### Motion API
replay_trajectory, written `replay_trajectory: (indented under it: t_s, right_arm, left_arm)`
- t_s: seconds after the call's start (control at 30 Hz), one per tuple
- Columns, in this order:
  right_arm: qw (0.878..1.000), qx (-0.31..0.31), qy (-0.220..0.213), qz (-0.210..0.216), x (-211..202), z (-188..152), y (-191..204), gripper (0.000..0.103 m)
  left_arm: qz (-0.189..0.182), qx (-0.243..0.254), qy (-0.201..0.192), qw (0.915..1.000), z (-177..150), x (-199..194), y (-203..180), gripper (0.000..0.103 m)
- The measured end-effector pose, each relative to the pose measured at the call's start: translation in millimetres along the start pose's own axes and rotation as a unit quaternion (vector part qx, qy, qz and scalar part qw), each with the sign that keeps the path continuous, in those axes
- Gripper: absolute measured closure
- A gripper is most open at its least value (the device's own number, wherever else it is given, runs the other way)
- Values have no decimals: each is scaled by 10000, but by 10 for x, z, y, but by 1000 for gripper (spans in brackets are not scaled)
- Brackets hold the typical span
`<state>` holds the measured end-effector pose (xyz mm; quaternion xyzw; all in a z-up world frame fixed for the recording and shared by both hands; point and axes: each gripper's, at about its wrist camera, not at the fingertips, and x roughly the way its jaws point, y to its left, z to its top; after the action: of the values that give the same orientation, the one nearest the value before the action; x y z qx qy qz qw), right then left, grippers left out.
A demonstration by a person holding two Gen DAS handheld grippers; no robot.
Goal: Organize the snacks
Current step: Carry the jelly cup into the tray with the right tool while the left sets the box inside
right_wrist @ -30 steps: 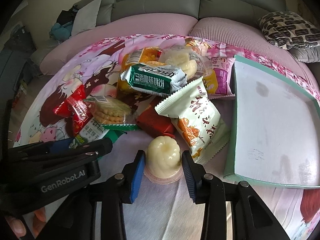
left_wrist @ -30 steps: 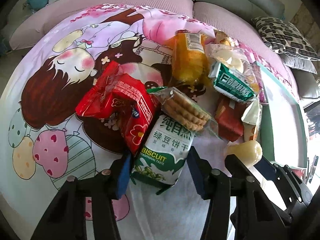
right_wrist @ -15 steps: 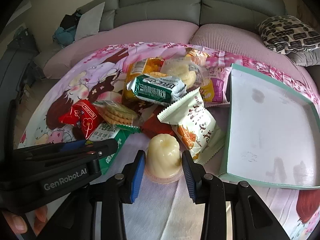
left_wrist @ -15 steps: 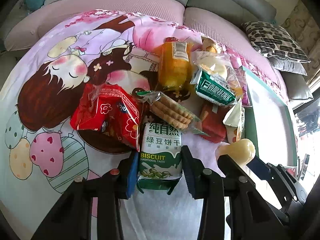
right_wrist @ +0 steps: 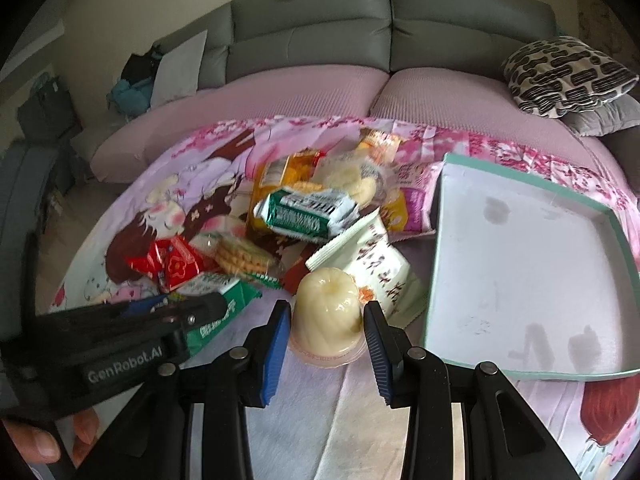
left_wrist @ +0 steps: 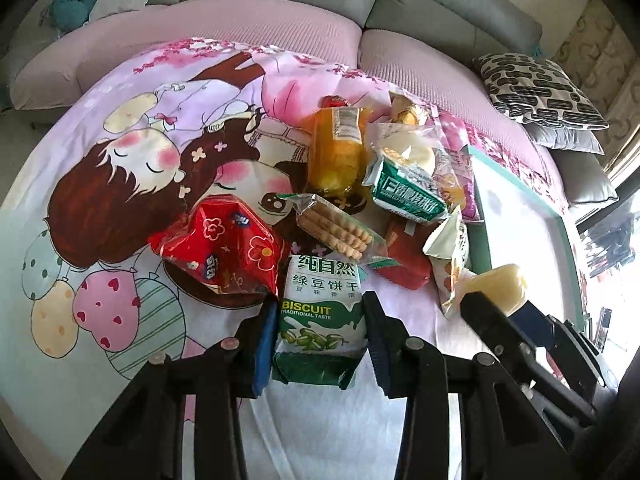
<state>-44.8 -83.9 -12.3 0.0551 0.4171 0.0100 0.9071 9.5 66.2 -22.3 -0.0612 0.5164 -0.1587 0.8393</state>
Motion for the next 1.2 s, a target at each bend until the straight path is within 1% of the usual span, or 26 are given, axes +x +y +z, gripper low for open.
replay_trajectory:
  t_s: [0.27, 0.43, 0.63, 0.8, 0.87, 0.93, 1.03, 1.2]
  right_arm:
    - [9995, 190, -263, -1, -162, 55, -130, 63]
    - [9991, 268, -333, -7, -217, 75, -203, 63]
    - [9979, 485, -409, -117, -254, 142, -411, 63]
    - [9953, 755, -492, -361, -283, 223, -691, 63]
    - [9931, 909, -549, -498, -307, 247, -831, 63]
    - [9904, 1037, -608, -689, -332, 267, -994, 63]
    - [9860, 1255, -655, -881, -343, 247, -1217, 63]
    - [9749, 1672, -735, -1274, -382, 202, -1611, 63]
  left_arm:
    - [-44, 154, -332, 9993, 34, -215, -94, 62]
    - [-50, 219, -498, 9985, 59, -324, -163, 62]
    - [-116, 434, -685, 9966, 118, -418, -370, 62]
    - [-331, 737, -756, 9939, 227, -383, -707, 62]
    - [-321, 858, -755, 9929, 283, -332, -839, 62]
    - [-326, 1067, -788, 9906, 350, -256, -1035, 62]
    - [-463, 1307, -758, 9874, 416, -136, -1300, 62]
    - [-651, 1651, -750, 9813, 492, 105, -1713, 62]
